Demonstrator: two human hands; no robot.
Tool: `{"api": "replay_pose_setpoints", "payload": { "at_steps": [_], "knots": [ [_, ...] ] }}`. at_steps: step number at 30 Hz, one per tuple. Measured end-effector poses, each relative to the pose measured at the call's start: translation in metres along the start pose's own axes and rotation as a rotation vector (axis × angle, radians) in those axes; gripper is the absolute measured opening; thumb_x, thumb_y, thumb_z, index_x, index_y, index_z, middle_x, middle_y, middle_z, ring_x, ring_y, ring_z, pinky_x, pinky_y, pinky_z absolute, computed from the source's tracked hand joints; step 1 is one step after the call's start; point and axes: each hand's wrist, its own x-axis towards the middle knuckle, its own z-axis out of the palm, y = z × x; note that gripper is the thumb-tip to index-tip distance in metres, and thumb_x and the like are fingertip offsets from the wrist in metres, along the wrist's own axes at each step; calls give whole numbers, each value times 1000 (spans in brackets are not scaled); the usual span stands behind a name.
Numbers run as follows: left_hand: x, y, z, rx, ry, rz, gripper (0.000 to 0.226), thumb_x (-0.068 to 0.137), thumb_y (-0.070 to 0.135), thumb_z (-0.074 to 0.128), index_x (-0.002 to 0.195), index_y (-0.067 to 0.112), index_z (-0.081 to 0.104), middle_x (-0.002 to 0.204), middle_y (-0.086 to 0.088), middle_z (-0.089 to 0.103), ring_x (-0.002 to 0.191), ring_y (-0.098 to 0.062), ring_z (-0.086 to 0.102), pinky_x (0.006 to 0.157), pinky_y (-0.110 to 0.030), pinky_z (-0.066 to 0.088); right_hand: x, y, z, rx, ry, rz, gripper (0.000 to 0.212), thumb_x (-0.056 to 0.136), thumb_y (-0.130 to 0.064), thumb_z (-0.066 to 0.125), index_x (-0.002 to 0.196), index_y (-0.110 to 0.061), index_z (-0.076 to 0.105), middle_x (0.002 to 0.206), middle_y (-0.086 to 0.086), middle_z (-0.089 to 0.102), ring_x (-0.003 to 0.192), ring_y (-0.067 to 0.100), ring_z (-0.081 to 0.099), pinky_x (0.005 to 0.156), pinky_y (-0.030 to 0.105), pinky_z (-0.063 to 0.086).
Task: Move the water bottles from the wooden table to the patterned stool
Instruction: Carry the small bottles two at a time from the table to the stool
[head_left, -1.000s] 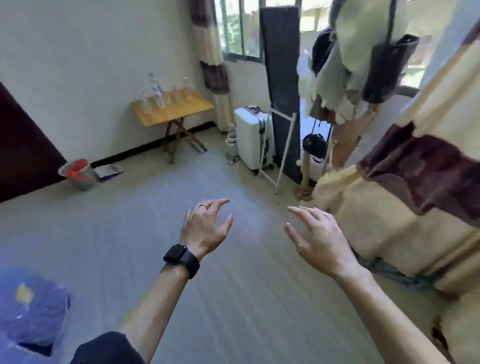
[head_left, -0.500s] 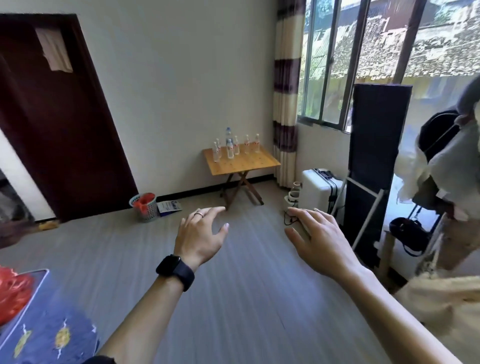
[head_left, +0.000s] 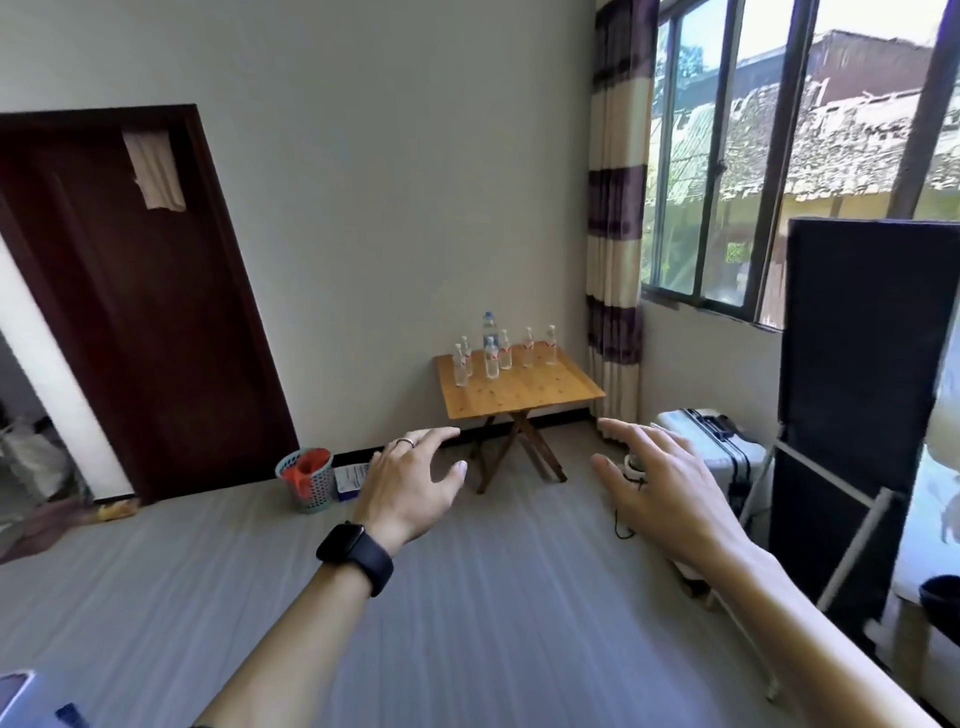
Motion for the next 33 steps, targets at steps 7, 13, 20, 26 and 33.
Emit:
{"api": "replay_pose_setpoints", "payload": {
  "at_steps": [7, 13, 20, 26, 33],
  "knots": [
    [110, -29, 36, 35, 72, -54, 40, 90, 42, 63, 130, 36, 59, 133, 7, 59, 123, -17, 53, 105, -35, 41, 137, 32, 50, -5, -29, -97, 47, 94, -58, 48, 139, -42, 48, 137, -13, 55, 137, 17, 34, 111, 35, 36],
    [205, -80, 82, 18, 90, -87, 36, 90, 40, 63, 126, 39, 61, 132, 10, 59, 123, -16, 53, 104, -33, 42, 249, 59, 111, -58, -25, -156, 46, 95, -56, 47, 137, -39, 52, 138, -12, 55, 138, 19, 34, 112, 35, 33],
    [350, -145, 132, 23, 53, -87, 36, 91, 41, 62, 127, 39, 60, 134, 8, 59, 123, -20, 55, 104, -37, 43, 380, 84, 183, -85, -34, -133, 46, 94, -58, 46, 137, -41, 53, 141, -13, 53, 138, 19, 33, 110, 33, 32],
    [469, -188, 188, 27, -28, -66, 38, 89, 43, 59, 127, 37, 60, 133, 7, 60, 123, -20, 54, 103, -36, 43, 482, 121, 240, -95, -35, -79, 47, 94, -59, 45, 137, -42, 52, 141, -13, 53, 139, 21, 35, 110, 36, 35],
    [604, -238, 269, 16, -67, -87, 35, 91, 42, 60, 127, 40, 59, 134, 9, 58, 123, -19, 53, 102, -33, 44, 609, 176, 326, -77, -73, -53, 49, 94, -61, 42, 138, -42, 50, 142, -12, 52, 139, 20, 33, 109, 39, 36]
  ]
}}
